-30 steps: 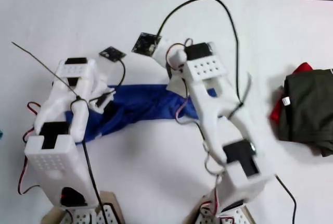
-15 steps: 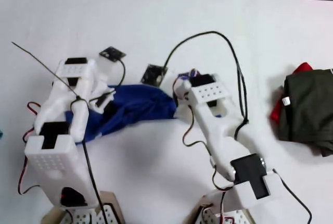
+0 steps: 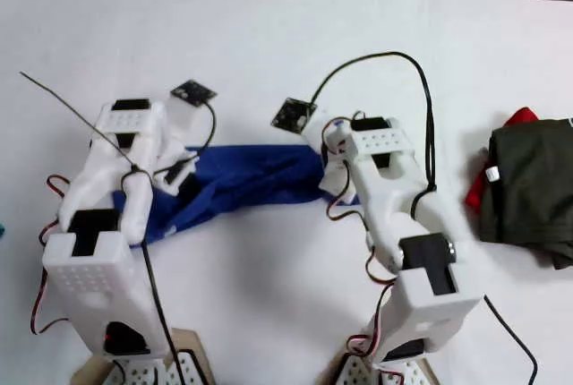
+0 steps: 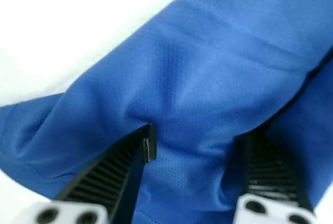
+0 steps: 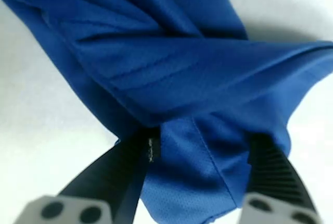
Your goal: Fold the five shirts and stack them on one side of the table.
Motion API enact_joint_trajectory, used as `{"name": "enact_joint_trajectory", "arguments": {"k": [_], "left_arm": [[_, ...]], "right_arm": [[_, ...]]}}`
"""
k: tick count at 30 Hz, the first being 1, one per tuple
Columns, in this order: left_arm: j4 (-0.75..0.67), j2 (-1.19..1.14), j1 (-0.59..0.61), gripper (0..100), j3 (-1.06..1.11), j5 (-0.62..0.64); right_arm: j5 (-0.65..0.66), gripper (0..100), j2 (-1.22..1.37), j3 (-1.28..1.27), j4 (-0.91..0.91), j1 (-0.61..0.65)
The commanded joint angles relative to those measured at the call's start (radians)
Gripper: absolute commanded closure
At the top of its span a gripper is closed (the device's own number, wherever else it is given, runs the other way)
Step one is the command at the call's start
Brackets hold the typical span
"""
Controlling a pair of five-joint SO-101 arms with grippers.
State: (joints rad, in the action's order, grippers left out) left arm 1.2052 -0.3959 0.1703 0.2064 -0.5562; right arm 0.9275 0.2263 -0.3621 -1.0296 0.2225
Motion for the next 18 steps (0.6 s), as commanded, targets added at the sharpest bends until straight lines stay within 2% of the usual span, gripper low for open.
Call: {"name": "enact_joint_trajectory", "arguments": {"k": [1, 7, 8, 18], "left_arm": [[0.014, -0.020, -0.005, 71, 0.002, -0.009], [0.014, -0.020, -0.005, 71, 0.002, -0.009], [0.014, -0.020, -0.005, 71, 0.002, -0.009], [0.014, -0.020, -0.005, 71, 0.002, -0.011]], "right_arm": [[0.006, 73.4, 0.007, 0.028, -0.025, -0.022], [0.008, 96.8, -0.073, 0.028, -0.114, -0.033], [0.009, 98.3, -0.091, 0.026, -0.137, -0.033], [0.157, 97.8, -0.263, -0.026, -0.323, -0.068]]}}
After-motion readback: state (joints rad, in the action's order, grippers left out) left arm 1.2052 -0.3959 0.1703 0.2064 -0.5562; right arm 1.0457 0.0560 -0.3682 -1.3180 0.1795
